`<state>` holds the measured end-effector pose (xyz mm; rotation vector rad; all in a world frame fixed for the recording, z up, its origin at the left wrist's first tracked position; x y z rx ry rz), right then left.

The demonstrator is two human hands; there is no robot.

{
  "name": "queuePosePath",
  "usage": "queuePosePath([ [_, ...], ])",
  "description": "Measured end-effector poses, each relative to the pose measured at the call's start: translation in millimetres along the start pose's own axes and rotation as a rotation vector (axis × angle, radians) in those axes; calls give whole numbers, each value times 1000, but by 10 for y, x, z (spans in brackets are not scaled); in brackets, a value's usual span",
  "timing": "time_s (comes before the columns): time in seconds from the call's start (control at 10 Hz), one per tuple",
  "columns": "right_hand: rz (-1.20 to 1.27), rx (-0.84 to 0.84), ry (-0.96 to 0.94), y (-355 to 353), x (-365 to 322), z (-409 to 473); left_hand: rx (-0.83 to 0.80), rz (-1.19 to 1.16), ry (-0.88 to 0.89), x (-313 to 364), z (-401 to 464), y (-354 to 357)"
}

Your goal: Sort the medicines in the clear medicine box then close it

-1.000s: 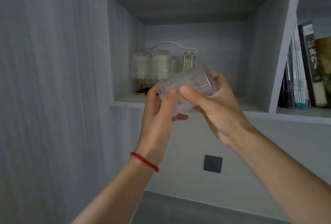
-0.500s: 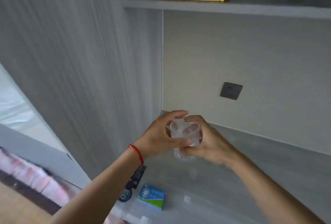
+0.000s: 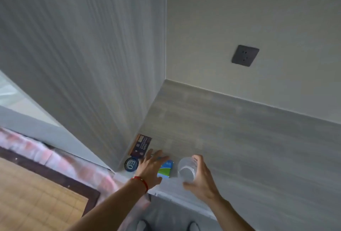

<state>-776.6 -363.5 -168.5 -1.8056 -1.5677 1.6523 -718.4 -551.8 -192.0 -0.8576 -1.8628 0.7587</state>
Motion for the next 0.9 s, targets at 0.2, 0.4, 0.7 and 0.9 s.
queuePosePath([
  [0.2, -8, 16, 41, 183, 18, -45, 20, 17, 3, -26, 47, 87],
  [0.4, 7, 23, 27, 210, -11, 0, 66, -33, 71, -54, 69, 71],
  [0.7, 30, -27, -3, 266, 17, -14, 46, -97, 85, -37, 38, -4],
  [0.9, 144, 188, 14, -27, -56, -276, 209, -284, 250, 233, -87, -396],
])
Point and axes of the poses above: each hand's wrist, its own z-axis towards the middle knuckle, its own y-axis out of the palm, x = y × z, the point moved 9 cm from there along z, towards the middle knuckle, and after that the axes turned 15 degrees about -z, right-handed, at the moved point
